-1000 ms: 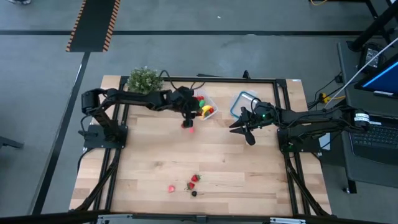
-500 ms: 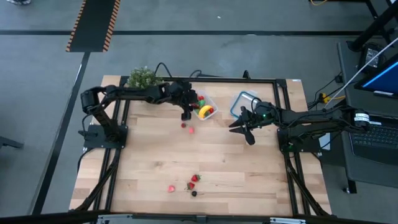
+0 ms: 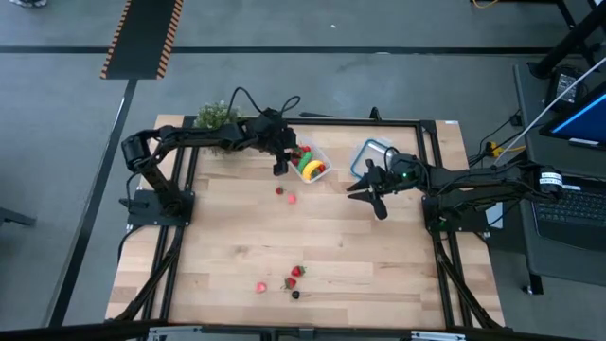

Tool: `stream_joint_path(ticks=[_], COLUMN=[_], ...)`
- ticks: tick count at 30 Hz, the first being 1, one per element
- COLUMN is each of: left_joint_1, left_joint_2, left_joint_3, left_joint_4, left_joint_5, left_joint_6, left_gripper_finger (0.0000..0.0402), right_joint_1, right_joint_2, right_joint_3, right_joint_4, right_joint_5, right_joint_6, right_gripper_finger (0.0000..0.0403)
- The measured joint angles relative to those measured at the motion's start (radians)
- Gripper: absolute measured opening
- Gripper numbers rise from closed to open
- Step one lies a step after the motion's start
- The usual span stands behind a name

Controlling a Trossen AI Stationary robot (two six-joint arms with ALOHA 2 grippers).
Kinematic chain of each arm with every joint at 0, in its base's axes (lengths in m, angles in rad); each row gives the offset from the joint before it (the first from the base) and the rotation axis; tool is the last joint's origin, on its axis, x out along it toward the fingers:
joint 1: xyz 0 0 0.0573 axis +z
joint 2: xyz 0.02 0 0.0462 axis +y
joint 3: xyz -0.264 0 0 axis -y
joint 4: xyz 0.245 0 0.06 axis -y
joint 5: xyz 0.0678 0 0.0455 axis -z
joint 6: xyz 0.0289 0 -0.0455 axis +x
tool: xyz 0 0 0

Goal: Pick and placing Produce into tupperware
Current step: Put the red strawberry into the transparent container

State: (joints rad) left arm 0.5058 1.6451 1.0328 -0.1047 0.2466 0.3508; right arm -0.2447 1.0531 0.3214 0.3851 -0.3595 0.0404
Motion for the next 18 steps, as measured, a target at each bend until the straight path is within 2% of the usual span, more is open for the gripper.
stream_joint_path(ticks=[6,18], left_joint_1=[0.006,0.024], left_joint_2=[0.002,0.215], left_joint_3=[0.024,0.295], left_joint_4=[-0.045,-0.276], left_joint_5=[0.006,-0.020], left_joint_6=[0.000,0.030], left_gripper_finger=[0.0129,0.0129], right_joint_1=[0.000,-0.001], right_joint_2=[0.000,0.000], right_joint_3=[0.000,0.000], right_joint_4=[0.025,0.045], right_joint_5=[0.000,0.000], right_joint_6=[-0.026,-0.046], right_gripper_finger=[0.0106,0.0106])
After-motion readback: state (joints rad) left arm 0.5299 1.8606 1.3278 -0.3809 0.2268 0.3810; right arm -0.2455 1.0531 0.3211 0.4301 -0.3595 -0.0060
